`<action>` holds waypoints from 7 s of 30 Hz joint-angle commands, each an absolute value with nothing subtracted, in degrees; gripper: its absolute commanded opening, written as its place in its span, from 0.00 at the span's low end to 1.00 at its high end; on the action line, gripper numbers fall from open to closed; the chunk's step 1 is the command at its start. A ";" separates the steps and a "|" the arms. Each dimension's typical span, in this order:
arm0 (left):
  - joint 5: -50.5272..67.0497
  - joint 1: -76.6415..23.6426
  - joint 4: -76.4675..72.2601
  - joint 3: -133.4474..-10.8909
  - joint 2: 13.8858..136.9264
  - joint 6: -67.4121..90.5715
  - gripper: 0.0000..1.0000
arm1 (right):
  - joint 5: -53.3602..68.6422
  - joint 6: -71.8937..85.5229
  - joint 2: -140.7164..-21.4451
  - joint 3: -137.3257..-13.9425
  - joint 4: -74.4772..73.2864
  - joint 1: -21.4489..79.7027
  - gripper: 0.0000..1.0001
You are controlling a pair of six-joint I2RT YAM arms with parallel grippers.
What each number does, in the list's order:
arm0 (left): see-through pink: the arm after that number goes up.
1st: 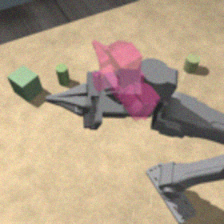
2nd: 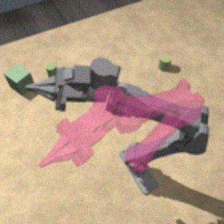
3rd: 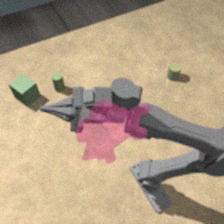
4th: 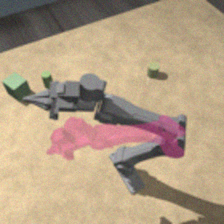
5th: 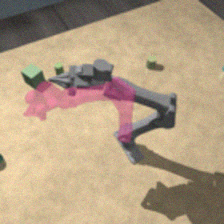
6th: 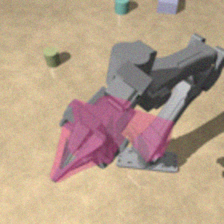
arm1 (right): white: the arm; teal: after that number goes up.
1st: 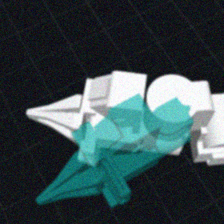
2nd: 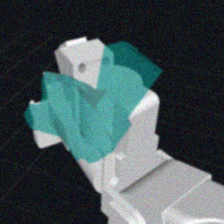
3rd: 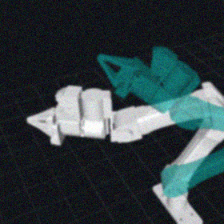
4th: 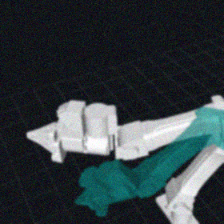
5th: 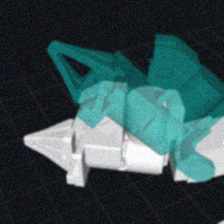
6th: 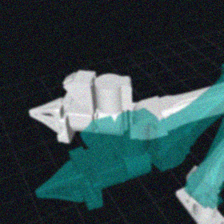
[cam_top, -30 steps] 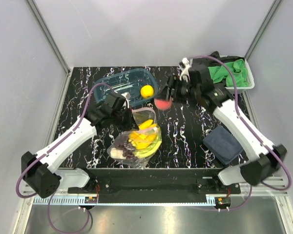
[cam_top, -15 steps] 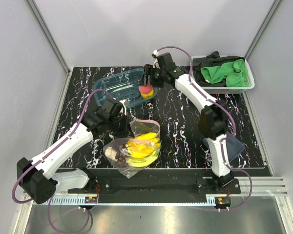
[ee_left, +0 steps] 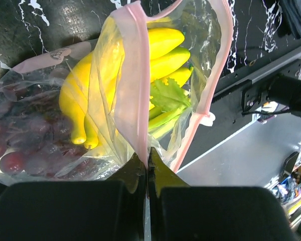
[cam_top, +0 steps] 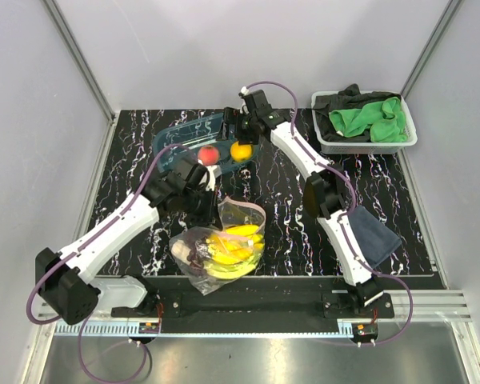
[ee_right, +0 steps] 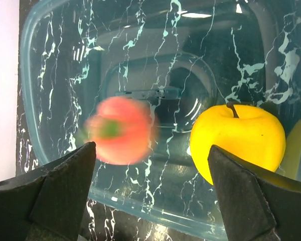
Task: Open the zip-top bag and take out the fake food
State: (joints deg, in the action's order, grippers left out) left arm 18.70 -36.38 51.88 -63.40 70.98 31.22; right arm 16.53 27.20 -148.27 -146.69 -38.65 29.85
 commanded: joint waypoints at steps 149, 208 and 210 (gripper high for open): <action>3.78 -41.05 43.85 -66.27 72.16 38.15 0.00 | -7.73 19.51 -77.35 -85.68 -66.18 38.15 0.00; 17.31 -36.30 45.79 -68.46 74.00 34.89 0.00 | 23.63 25.31 -99.20 -97.86 -43.17 28.39 0.88; 17.93 -36.47 45.27 -69.08 75.05 34.89 0.00 | 24.69 26.27 -94.16 -88.19 -41.49 28.47 0.80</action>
State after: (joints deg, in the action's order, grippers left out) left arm 15.84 -36.38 48.95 -65.71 73.78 34.96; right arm 20.64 26.79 -106.28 -100.07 -45.93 28.12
